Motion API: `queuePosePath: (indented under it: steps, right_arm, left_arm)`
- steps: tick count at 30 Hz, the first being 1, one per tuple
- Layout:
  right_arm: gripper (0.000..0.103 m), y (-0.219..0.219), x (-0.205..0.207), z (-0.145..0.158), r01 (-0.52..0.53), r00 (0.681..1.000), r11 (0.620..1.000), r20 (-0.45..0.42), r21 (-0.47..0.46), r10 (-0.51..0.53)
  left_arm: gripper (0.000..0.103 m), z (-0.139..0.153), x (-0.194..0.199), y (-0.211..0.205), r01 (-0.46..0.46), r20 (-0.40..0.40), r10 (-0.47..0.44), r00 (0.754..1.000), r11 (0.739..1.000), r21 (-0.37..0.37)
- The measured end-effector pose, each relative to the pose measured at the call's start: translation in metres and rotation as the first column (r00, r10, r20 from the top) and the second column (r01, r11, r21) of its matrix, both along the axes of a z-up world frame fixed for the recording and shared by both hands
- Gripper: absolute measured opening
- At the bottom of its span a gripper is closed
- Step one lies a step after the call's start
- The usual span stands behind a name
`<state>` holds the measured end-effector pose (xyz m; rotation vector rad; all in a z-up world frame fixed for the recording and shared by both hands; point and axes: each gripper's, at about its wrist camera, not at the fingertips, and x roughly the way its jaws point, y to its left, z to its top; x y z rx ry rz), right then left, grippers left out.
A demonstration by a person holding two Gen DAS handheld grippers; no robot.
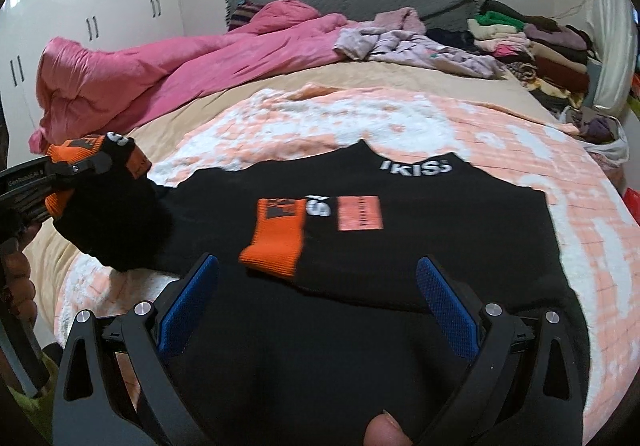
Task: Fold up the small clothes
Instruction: 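Lift the sleeve with the left tool and carry it across the shirt front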
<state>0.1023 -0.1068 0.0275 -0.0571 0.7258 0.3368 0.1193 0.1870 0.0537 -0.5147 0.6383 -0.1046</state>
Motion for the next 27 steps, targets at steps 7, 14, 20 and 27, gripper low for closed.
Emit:
queuePosePath:
  steps: [7,14,20,27]
  right_arm:
    - [0.098,-0.026,-0.002,0.002,0.052,0.999,0.999,0.004,0.003,-0.052]
    - [0.098,-0.051,0.003,-0.009,0.110,0.994,0.994,-0.024,-0.004,-0.110]
    - [0.098,-0.054,0.007,-0.019,0.113,0.992,0.993,-0.049,-0.018,-0.114]
    - [0.098,-0.031,0.007,-0.037,0.037,0.994,0.999,-0.102,-0.010,-0.038]
  left_arm:
    - [0.008,0.003,0.033,-0.060,0.116,-0.013,-0.115,0.993,0.993,0.039]
    - [0.010,-0.022,0.056,-0.085,0.191,-0.081,-0.186,0.979,0.979,0.064]
    - [0.034,-0.045,0.067,-0.100,0.284,-0.141,-0.278,0.950,0.959,0.020]
    - [0.039,-0.040,0.056,-0.091,0.277,-0.106,-0.273,0.956,0.961,0.021]
